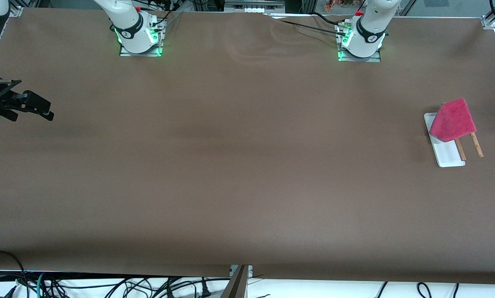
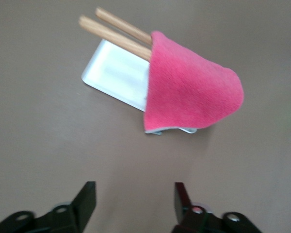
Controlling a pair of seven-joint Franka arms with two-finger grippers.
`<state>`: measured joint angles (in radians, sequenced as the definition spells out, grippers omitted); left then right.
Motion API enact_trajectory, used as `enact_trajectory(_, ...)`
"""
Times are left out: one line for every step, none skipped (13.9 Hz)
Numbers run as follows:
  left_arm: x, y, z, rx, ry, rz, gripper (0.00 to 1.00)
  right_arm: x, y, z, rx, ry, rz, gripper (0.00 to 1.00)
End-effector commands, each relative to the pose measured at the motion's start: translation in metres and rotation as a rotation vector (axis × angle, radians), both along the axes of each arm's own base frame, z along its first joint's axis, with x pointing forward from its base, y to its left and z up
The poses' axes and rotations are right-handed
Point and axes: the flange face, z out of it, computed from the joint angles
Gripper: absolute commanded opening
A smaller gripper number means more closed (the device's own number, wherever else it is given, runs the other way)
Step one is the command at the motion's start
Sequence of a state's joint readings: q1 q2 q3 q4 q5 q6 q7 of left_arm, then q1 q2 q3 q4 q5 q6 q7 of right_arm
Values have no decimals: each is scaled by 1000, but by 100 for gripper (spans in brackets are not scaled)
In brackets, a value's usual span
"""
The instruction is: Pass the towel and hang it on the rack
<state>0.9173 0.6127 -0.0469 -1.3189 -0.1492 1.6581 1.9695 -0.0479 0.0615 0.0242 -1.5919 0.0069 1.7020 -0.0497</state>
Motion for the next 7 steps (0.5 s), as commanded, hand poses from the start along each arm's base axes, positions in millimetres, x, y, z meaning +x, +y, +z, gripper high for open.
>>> enact_trajectory(16,-6,21,23,-24,-120,100,6,-1,1,-11,-6,12,100)
enact_trajectory(23,-10,27,24,-45,-157,100,6,-1,1,-13,-8,12,100)
enact_trajectory(38,-21,35,27,-68,-188,100,6,-3,1,-15,-8,9,100)
enact_trajectory(58,-41,40,18,-84,-202,100,6,-3,1,-15,-8,9,100)
enact_trajectory(74,-64,52,17,-42,-117,100,6,-3,1,-15,-8,9,100)
enact_trajectory(86,-90,74,38,15,-7,100,6,-3,1,-13,-8,9,100)
enact_trajectory(102,-123,86,39,68,53,100,6,-3,1,-13,-8,9,100)
